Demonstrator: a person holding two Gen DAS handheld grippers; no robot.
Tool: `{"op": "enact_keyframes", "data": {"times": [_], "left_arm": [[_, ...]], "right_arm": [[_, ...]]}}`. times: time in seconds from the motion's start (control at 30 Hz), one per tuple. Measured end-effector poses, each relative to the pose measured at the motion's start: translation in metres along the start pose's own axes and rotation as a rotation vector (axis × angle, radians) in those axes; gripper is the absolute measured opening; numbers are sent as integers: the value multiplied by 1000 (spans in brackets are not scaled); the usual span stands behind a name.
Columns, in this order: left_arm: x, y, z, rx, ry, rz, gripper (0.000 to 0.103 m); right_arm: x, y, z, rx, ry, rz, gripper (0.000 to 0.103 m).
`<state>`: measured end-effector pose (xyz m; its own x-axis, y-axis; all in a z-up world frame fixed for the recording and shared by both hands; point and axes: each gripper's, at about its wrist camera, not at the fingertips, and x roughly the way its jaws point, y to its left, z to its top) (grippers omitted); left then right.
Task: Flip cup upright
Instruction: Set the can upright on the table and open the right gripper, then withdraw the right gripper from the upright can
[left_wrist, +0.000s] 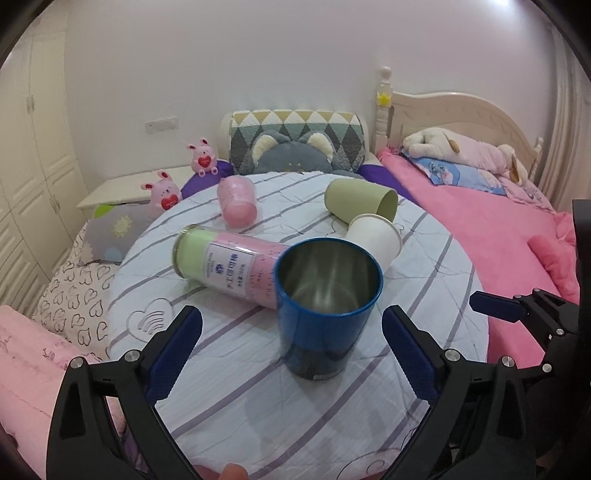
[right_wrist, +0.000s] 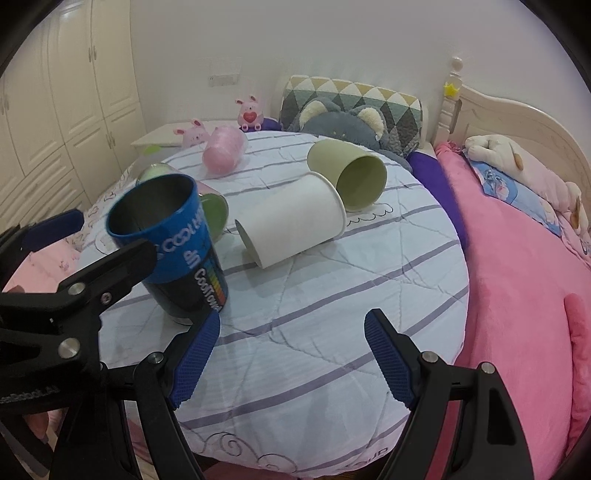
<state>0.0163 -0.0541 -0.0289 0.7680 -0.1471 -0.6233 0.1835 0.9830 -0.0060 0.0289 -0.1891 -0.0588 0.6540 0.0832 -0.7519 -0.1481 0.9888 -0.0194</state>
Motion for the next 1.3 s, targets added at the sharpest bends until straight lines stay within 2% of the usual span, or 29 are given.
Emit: {"op": "enact_keyframes", "data": {"times": [0.2, 0.63, 0.97, 1.1, 1.3], "left_arm": [[-19, 16, -8, -12, -37, 51, 102], [-53, 51, -18, -44, -100, 88, 103], [-72, 50, -26, -57, -174, 120, 103], [-78, 44, -29, -53, -201, 178, 103], [-84, 36, -27, -56, -214, 181, 103]], "right_arm": [[-12, 11, 0, 23, -44, 5, 82], [-42, 33, 5, 39, -126, -14, 82], [-71, 38, 3, 36, -280, -9, 82], [-80, 38, -2, -6, -361, 14, 83], [-82, 32, -3, -12, -385, 24, 83]]}}
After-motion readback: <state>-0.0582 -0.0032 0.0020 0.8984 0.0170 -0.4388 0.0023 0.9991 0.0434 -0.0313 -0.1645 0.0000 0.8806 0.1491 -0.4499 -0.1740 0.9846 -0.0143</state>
